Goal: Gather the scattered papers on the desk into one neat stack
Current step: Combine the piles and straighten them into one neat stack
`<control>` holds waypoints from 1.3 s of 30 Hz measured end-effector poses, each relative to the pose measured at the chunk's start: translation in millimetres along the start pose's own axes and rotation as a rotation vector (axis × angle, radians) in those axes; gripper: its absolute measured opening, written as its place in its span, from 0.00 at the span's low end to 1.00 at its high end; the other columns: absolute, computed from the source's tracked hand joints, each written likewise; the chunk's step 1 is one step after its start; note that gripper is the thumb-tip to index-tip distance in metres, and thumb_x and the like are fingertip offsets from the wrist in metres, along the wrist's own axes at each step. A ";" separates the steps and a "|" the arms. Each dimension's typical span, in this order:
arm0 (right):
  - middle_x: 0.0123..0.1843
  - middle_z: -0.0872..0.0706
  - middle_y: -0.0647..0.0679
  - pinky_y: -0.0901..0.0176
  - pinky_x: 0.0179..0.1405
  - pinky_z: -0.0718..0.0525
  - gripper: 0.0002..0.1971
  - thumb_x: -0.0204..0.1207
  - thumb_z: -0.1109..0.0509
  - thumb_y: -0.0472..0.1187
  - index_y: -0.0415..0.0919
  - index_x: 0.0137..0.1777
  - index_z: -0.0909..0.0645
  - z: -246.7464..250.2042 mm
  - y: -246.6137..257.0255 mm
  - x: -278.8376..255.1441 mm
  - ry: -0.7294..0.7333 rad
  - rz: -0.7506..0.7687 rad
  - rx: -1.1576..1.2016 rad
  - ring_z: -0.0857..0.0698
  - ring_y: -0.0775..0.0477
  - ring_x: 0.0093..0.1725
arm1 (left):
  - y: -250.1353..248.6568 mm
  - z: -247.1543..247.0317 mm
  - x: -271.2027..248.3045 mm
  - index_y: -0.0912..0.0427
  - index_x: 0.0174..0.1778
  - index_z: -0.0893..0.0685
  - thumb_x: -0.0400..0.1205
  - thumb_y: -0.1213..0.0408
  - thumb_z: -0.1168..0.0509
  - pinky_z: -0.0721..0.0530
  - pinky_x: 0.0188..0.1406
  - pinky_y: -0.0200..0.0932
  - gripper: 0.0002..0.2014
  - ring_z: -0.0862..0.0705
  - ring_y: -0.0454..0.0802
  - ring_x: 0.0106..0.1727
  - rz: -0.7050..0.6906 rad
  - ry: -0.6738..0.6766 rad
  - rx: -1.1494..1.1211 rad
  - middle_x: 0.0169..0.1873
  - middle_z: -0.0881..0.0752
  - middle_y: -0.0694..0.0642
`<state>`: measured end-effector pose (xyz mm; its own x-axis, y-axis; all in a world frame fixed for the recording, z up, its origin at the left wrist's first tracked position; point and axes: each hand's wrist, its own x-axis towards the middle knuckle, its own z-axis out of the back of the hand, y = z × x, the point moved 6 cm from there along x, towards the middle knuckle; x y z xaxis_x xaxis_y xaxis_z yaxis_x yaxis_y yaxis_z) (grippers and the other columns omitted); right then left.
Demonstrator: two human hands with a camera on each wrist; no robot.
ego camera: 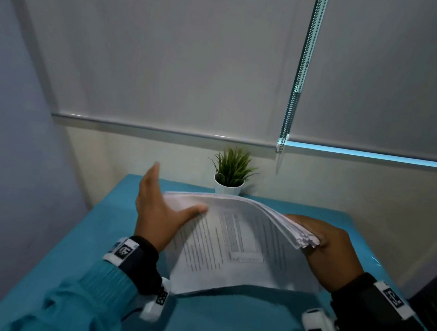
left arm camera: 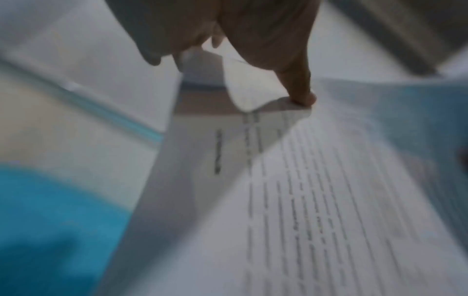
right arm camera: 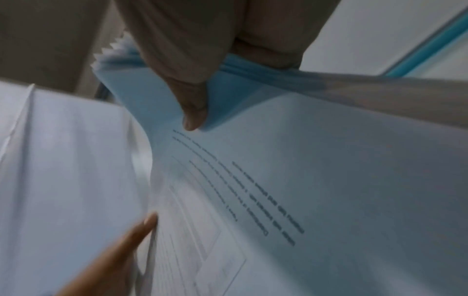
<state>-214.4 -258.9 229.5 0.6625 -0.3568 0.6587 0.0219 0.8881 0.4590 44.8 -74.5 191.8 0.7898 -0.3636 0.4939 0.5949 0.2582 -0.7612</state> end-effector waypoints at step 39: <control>0.68 0.21 0.55 0.63 0.62 0.24 0.63 0.37 0.15 0.66 0.48 0.77 0.33 -7.6 -84.6 -31.8 0.004 -0.607 0.461 0.20 0.54 0.65 | 51.0 -73.3 -52.1 0.64 0.62 0.13 0.58 0.59 0.14 0.19 0.68 0.65 0.35 0.12 0.63 0.61 0.426 0.673 -0.767 0.57 0.10 0.64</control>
<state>-231.6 -320.5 165.2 0.6365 -0.7423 0.2094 0.0686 0.3249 0.9433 23.0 -108.1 96.4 0.5273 -0.8494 -0.0232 -0.1408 -0.0604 -0.9882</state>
